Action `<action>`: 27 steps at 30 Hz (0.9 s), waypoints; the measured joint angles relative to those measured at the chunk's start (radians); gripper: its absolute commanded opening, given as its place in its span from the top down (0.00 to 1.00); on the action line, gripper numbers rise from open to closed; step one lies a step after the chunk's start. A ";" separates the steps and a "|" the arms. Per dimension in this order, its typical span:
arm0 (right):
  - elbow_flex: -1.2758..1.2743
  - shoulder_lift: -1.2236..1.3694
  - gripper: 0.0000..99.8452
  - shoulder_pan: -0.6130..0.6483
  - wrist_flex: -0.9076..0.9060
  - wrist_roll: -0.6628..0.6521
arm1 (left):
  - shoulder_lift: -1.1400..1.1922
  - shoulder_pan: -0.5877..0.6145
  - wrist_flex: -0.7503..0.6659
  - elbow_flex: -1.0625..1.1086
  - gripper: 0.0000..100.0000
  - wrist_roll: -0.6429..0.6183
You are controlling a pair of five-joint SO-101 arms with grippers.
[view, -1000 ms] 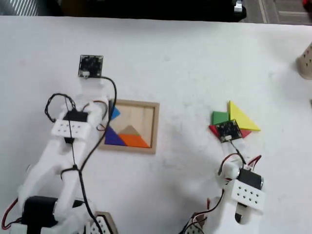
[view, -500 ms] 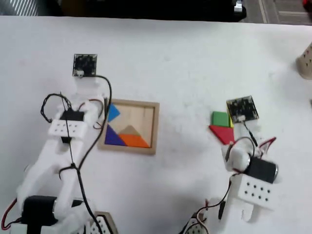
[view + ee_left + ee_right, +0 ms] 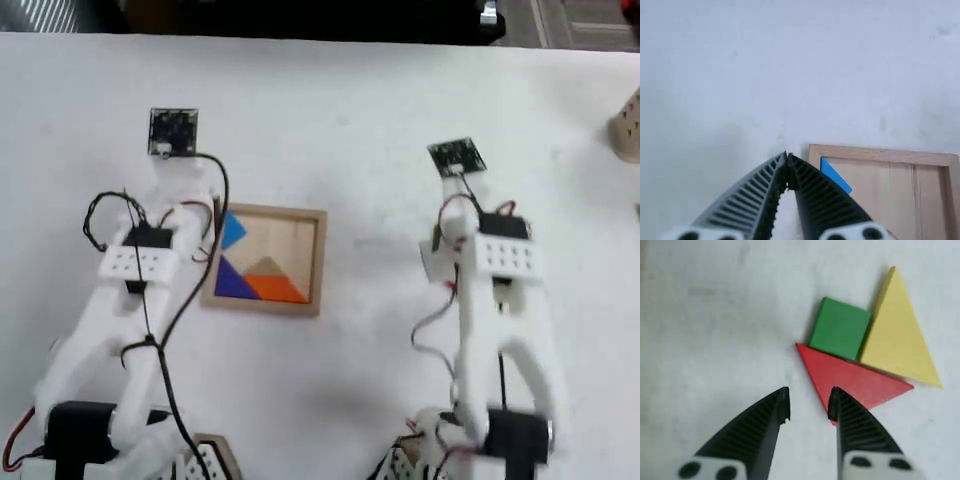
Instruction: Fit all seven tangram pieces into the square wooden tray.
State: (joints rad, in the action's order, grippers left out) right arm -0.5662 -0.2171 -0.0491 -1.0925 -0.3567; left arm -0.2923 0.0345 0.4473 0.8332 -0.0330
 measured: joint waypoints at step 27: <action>0.451 0.598 0.75 -0.023 -0.023 0.018 | 0.000 0.015 -0.046 0.018 0.98 0.000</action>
State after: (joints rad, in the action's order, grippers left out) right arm -0.1151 0.3813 -0.0721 -1.1155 -0.3383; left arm -0.2923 0.0499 0.4012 0.8516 -0.0330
